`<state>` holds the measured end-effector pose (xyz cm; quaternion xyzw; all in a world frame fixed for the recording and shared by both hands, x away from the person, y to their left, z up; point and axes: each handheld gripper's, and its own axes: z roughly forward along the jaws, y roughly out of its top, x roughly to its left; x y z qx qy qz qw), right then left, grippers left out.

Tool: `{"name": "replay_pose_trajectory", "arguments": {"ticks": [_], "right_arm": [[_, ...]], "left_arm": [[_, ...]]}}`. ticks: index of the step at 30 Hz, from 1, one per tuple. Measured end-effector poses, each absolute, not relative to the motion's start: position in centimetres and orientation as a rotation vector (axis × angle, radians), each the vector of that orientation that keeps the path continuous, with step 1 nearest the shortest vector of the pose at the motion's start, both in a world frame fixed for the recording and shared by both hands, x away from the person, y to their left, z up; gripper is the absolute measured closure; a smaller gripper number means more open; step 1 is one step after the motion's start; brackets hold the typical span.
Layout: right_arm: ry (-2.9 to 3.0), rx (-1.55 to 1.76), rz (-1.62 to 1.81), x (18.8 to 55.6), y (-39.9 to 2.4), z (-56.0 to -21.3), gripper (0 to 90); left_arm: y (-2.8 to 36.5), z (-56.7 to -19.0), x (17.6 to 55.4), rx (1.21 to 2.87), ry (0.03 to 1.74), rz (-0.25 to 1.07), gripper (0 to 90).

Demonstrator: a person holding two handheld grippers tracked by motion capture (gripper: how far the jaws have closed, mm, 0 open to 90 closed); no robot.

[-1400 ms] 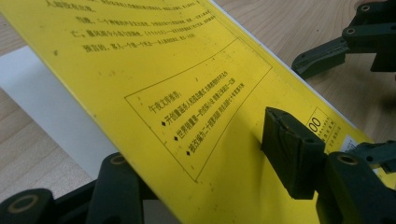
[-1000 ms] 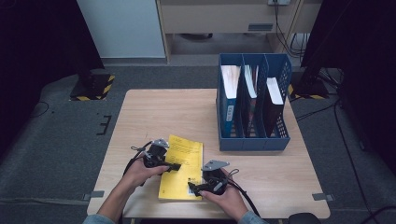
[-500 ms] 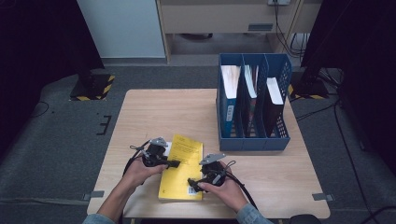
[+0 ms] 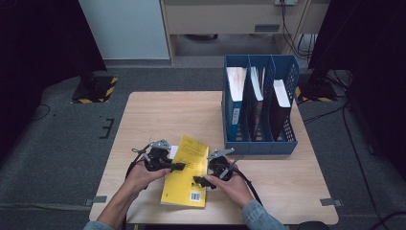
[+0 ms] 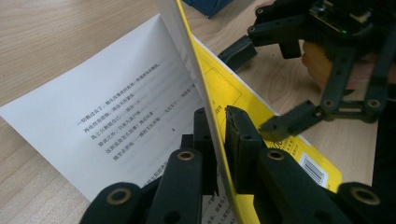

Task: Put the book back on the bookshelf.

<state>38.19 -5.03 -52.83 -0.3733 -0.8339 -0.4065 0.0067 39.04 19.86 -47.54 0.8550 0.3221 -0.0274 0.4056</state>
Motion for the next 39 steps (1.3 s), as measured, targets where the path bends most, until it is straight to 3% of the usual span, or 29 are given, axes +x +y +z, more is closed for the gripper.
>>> {"name": "replay_pose_trajectory", "arguments": {"ticks": [19,22,33,39], "right_arm": [[-2.534,-1.064,-1.260,40.1,-4.7,-52.8,13.0],[-2.523,-1.070,-1.258,40.2,-4.8,-52.6,15.5],[-2.459,-1.098,-1.408,41.3,-5.5,-49.9,38.0],[-2.528,-1.109,-1.401,41.2,-5.2,-48.0,44.1]], "left_arm": [[20.3,-46.2,38.3,2.173,0.772,-0.044,84.5],[20.5,-46.1,38.3,2.173,0.767,-0.040,84.3],[22.0,-44.2,38.3,2.152,0.748,0.020,85.1],[22.4,-44.1,38.5,2.182,0.724,0.067,85.9]]}}
